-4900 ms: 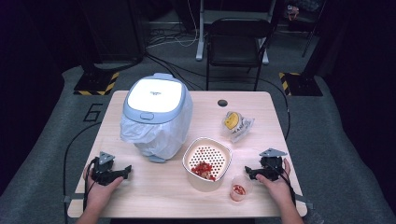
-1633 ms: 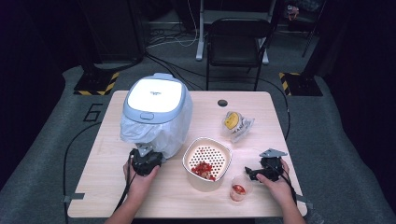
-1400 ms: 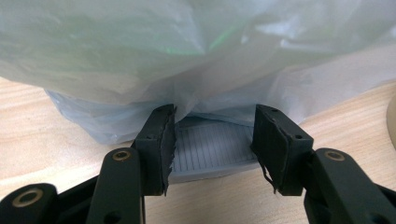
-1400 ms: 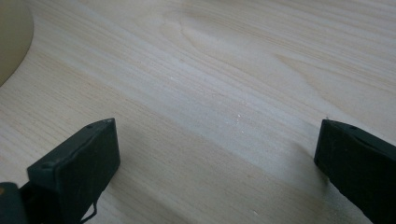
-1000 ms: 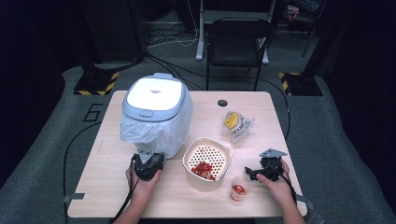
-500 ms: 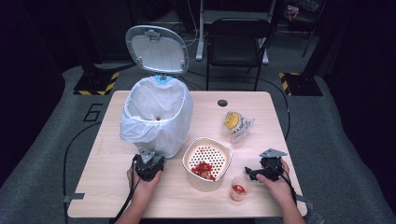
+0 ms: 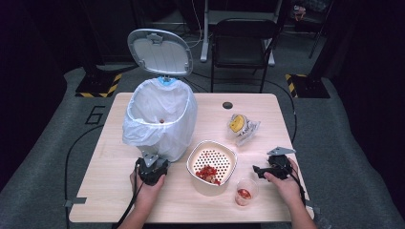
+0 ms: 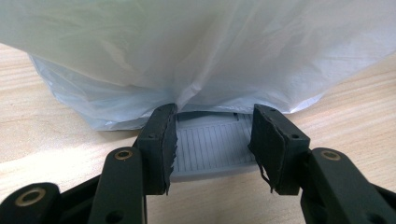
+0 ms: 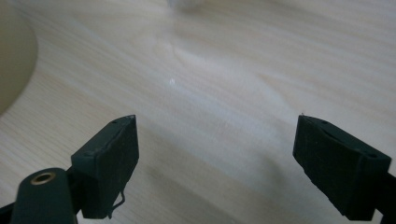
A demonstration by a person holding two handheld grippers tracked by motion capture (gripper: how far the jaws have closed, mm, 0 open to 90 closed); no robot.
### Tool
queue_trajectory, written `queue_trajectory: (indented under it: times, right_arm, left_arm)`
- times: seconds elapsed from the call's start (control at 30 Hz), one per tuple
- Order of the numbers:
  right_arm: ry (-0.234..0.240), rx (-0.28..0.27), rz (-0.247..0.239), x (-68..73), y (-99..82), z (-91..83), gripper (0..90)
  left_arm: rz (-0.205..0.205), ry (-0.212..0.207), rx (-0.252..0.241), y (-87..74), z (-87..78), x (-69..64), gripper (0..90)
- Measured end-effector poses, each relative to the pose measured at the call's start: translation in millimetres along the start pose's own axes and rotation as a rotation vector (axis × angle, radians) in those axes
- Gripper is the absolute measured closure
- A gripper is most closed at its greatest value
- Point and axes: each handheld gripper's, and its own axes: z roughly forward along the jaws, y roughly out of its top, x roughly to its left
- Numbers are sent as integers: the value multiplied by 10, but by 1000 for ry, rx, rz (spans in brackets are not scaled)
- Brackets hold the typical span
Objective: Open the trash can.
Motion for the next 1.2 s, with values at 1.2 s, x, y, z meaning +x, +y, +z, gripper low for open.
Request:
queue_trajectory:
  times: [1.2]
  right_arm:
    - [-31,-111,-60,-83,1438,204,0]
  left_arm:
    - [-12,2,-12,2,3,-7,503]
